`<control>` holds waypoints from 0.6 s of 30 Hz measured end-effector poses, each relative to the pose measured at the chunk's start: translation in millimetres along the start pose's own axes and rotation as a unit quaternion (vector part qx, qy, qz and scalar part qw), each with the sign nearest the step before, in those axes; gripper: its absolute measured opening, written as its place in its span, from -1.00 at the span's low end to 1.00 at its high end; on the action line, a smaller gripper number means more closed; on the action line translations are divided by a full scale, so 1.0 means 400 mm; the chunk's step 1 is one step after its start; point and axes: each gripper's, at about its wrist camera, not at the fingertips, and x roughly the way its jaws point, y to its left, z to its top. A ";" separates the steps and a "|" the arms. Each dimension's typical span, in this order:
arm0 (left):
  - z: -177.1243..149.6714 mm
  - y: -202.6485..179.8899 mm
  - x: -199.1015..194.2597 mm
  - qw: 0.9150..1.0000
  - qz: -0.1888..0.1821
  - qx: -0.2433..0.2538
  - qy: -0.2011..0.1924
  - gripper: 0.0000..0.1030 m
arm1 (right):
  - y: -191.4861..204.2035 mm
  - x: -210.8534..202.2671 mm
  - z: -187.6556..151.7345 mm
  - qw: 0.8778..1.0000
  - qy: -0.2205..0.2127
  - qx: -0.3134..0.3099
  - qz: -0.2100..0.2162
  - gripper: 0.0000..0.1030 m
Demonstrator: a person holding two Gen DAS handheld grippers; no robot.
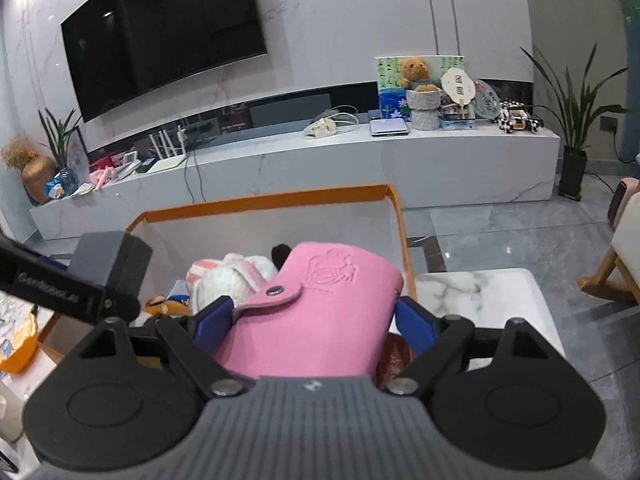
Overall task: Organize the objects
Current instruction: 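Lift the grey box and pink wallet and carry both over the orange box, then lower the grey box and wallet into the orange box and open both grippers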
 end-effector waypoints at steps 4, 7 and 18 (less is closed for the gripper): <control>0.002 0.002 0.014 1.000 0.004 -0.004 0.002 0.76 | 0.014 0.011 -0.013 1.000 -0.004 -0.023 -0.012 0.70; -0.003 0.001 0.023 1.000 0.012 -0.003 0.002 0.76 | 0.018 0.014 -0.020 0.999 -0.009 -0.030 -0.017 0.70; 0.009 0.007 0.011 0.999 0.029 -0.011 -0.021 0.79 | 0.020 0.002 -0.013 1.000 -0.019 -0.013 -0.017 0.73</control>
